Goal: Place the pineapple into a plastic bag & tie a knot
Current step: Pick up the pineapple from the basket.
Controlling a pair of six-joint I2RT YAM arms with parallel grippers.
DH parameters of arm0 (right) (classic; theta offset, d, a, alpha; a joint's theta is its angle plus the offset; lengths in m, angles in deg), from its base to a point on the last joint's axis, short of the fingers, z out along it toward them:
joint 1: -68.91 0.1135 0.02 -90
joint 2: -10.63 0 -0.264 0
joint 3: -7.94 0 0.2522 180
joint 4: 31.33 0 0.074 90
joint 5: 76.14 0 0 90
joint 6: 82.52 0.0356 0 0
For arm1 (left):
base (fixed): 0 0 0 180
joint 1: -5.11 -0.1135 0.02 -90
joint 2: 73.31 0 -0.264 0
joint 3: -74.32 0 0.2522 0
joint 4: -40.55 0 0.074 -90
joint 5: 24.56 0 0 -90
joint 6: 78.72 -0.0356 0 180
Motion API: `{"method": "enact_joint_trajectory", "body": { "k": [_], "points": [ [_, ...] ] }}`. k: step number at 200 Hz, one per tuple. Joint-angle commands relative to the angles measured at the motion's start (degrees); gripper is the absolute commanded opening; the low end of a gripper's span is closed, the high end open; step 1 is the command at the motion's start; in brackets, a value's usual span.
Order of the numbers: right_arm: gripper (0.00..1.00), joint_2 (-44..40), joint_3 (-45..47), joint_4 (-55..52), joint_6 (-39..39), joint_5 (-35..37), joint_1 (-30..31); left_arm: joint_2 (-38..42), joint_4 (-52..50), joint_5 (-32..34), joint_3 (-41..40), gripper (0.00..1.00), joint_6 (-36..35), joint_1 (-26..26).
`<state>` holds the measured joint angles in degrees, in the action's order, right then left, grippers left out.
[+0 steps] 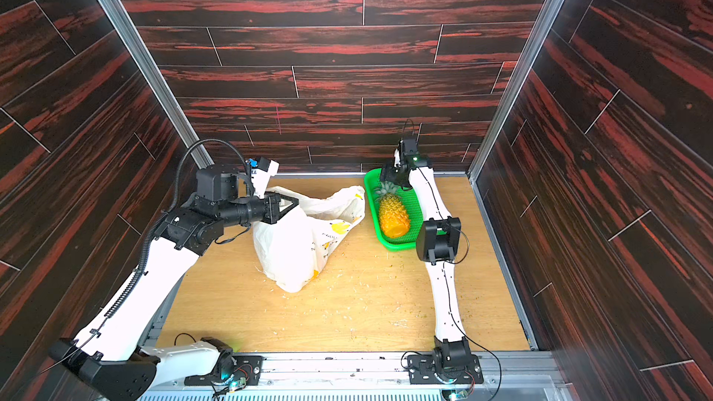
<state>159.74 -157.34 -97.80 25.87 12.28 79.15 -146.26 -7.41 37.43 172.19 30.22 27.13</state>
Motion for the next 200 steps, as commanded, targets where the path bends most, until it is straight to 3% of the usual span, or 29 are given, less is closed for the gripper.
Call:
{"method": "enact_joint_trajectory", "body": {
  "k": [1,78,111,136,149,200],
  "points": [
    [0.83,-1.01,4.09,1.09,4.68,3.39,0.43,-0.34,0.72,-1.21,1.47,0.00,-0.13,-0.33],
    [0.83,5.98,1.32,2.17,9.34,-3.09,0.89,0.44,2.53,-2.01,0.52,0.00,1.28,-0.31],
    [0.60,6.03,1.41,1.81,8.94,-3.13,0.66,1.27,1.76,-1.71,0.43,0.00,1.10,-0.33],
    [0.16,4.60,1.34,1.12,9.30,-5.27,-0.17,1.56,1.76,-2.96,0.26,0.00,1.10,-0.32],
    [0.01,3.03,1.32,0.72,9.00,-6.27,-0.35,1.58,-0.86,-3.56,0.24,0.00,0.68,-0.31],
    [0.00,-6.27,2.01,3.33,8.48,-12.57,-1.45,3.40,-1.18,-5.02,-1.93,0.00,0.74,-0.32]
  ]
}}
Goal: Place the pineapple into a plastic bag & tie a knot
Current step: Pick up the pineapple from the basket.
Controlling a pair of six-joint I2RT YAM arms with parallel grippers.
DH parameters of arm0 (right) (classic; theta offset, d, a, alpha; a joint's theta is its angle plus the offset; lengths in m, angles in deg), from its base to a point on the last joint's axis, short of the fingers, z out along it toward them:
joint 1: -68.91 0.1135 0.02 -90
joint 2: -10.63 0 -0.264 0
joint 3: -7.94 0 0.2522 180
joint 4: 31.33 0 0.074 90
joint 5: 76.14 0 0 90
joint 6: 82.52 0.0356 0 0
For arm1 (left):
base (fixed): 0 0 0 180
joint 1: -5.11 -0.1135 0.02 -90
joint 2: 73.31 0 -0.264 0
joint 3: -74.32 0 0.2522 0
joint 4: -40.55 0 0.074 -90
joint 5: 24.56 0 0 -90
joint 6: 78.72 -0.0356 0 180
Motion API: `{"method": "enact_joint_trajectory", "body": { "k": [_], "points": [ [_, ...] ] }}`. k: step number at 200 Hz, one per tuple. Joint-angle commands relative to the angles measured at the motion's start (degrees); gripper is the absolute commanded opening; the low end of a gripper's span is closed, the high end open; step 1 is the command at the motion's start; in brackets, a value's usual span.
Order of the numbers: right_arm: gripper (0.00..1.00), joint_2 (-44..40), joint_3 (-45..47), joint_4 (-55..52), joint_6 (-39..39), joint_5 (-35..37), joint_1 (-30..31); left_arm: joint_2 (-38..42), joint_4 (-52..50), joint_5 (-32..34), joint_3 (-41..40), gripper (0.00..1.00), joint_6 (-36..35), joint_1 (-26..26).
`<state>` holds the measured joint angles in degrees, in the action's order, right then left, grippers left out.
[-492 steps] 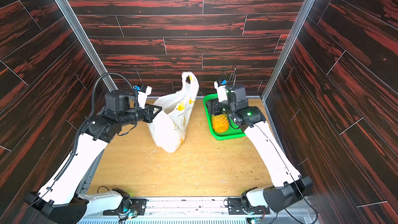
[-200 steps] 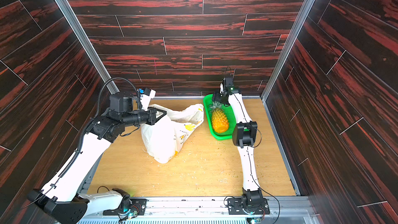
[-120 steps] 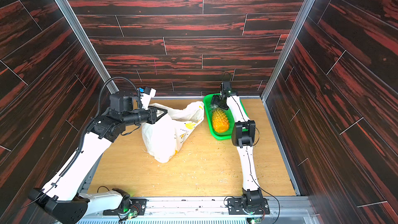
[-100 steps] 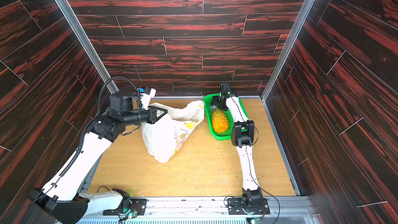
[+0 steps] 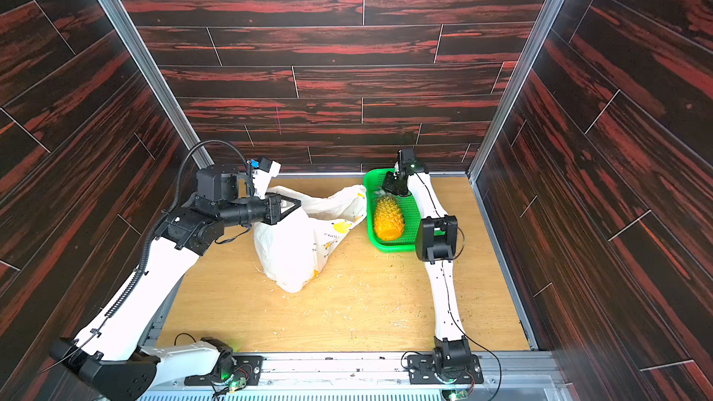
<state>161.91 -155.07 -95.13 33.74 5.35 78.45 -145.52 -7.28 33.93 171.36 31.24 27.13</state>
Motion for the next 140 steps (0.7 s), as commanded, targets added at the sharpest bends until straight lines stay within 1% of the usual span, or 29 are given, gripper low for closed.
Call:
{"method": "enact_joint_trajectory", "body": {
  "k": [1,17,37,74,91,109,134,140],
  "points": [
    [0.00,-8.67,-0.26,0.70,0.62,-5.69,-0.75,2.67,-1.38,-1.49,-1.10,0.00,-0.28,-0.32],
    [0.00,-11.94,0.58,1.61,0.47,-6.71,-1.07,2.95,-3.12,0.31,-1.11,0.00,-0.66,-0.31],
    [0.00,-16.53,3.79,3.63,-0.60,-7.69,-1.24,3.34,-4.57,2.42,-1.70,0.00,-0.89,-0.31],
    [0.00,-25.80,13.95,9.73,-3.12,-8.60,-1.33,4.61,-4.38,3.38,-2.76,0.00,-1.45,-0.36],
    [0.00,-31.32,20.59,14.32,-3.82,-7.88,-1.32,5.05,-4.19,3.35,-2.79,0.00,-2.19,-0.32],
    [0.00,-39.15,31.01,22.79,-4.35,-8.26,-1.36,5.55,-4.21,2.61,-2.95,0.00,-3.14,-0.36],
    [0.00,-50.41,44.91,34.79,-5.98,-10.99,-1.46,6.37,-3.71,0.11,-3.71,0.00,-3.95,-0.30],
    [0.00,-52.79,47.77,37.04,-6.11,-13.15,-1.51,6.61,-3.52,-0.90,-3.90,0.00,-4.14,-0.33]
  ]
}}
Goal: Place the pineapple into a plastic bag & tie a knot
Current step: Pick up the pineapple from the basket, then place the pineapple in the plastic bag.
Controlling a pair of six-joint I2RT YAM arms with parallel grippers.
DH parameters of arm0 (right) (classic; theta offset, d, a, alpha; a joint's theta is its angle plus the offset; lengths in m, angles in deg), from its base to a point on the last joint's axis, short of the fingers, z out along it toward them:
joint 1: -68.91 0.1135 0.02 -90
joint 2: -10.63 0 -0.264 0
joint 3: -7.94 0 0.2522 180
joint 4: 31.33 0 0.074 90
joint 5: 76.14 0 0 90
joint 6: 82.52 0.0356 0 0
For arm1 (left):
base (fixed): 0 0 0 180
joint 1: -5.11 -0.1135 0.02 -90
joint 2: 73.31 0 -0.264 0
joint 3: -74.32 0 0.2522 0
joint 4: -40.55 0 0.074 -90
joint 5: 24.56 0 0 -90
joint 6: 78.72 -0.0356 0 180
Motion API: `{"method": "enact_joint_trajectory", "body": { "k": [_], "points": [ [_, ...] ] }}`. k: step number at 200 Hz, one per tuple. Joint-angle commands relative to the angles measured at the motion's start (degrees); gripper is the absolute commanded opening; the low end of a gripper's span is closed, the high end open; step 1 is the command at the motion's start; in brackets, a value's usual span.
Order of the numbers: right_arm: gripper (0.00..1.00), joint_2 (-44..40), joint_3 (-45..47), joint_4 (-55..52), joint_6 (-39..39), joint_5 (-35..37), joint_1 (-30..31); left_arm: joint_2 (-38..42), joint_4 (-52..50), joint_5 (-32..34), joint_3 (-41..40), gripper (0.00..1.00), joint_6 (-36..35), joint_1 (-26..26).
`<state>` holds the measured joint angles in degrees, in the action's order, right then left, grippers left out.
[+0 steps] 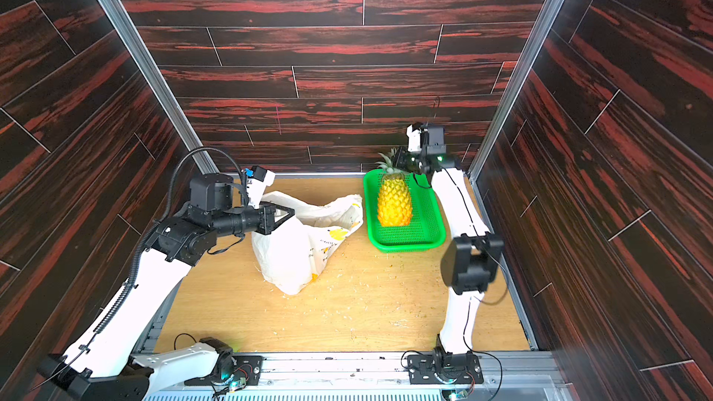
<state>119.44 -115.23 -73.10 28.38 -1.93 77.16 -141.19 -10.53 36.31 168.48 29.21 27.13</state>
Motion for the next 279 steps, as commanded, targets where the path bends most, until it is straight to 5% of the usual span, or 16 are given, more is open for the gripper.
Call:
{"method": "enact_joint_trajectory", "body": {
  "k": [1,80,128,183,236,279],
  "points": [
    [0.00,-10.79,8.30,15.23,-0.77,-5.98,-0.28,2.34,-0.15,-3.43,-1.07,0.00,-2.11,-0.32],
    [0.00,-34.64,24.09,17.35,-9.14,-13.97,-0.27,1.70,-1.00,-11.98,-2.69,0.00,-3.34,-0.32],
    [0.00,-41.51,24.85,20.41,-9.36,-24.25,2.39,1.37,0.59,-15.29,-3.85,0.00,-3.34,-0.31],
    [0.00,-40.40,28.59,40.25,-5.24,-29.23,14.77,0.74,-0.57,-17.52,-3.83,0.00,-3.87,-0.32],
    [0.00,-30.19,27.93,63.79,2.14,-19.84,22.47,2.53,0.24,-18.18,-5.87,0.00,-2.14,-0.31],
    [0.00,-24.79,30.84,70.56,0.34,-17.35,26.57,3.37,1.65,-17.98,-7.56,0.00,-1.15,-0.31]
  ]
}}
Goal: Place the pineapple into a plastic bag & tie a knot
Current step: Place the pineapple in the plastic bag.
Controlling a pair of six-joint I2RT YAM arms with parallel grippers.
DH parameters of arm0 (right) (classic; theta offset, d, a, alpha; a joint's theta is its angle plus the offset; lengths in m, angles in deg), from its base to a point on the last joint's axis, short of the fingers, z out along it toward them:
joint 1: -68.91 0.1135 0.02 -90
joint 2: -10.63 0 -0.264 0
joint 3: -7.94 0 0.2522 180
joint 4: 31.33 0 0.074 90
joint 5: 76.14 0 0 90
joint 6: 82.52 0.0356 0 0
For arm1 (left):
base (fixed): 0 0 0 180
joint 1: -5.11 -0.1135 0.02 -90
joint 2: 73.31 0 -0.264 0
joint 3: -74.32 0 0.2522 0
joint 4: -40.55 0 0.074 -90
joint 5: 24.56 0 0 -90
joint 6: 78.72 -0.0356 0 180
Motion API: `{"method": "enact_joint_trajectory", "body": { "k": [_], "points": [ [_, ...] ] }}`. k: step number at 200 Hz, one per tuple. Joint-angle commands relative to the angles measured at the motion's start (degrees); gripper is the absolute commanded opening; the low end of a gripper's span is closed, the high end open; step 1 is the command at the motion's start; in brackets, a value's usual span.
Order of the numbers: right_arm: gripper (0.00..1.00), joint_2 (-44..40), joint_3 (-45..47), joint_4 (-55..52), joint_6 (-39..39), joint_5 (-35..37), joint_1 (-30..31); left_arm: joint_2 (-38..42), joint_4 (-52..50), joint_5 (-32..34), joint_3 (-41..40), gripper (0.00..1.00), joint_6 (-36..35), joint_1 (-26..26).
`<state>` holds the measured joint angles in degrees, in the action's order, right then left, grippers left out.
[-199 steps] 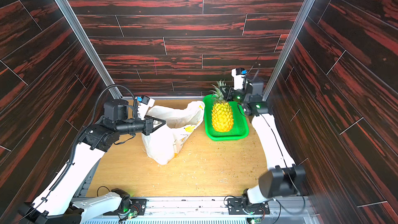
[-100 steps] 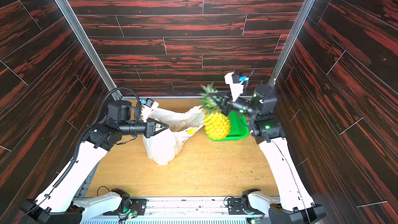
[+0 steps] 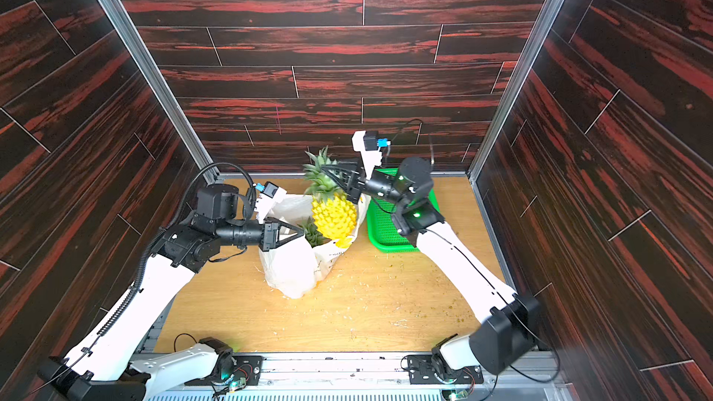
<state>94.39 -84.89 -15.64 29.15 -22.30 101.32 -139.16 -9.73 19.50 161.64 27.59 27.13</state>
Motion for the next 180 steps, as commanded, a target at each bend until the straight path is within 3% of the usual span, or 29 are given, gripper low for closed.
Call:
{"method": "enact_joint_trajectory", "body": {
  "k": [1,76,131,180],
  "points": [
    [0.00,0.39,0.59,13.14,-0.76,3.02,2.59,1.33,0.88,-1.22,-0.67,0.00,0.51,-0.36],
    [0.00,2.78,15.76,18.21,-20.40,5.63,4.76,2.75,2.18,-0.36,-0.38,0.00,0.69,-0.31],
    [0.00,-0.17,19.12,13.69,-26.92,11.11,4.75,5.19,5.04,1.13,-2.70,0.00,1.22,-0.31],
    [0.00,2.59,20.22,14.11,-31.99,18.17,4.81,6.81,5.57,0.40,-4.62,0.00,2.22,-0.47]
  ]
}}
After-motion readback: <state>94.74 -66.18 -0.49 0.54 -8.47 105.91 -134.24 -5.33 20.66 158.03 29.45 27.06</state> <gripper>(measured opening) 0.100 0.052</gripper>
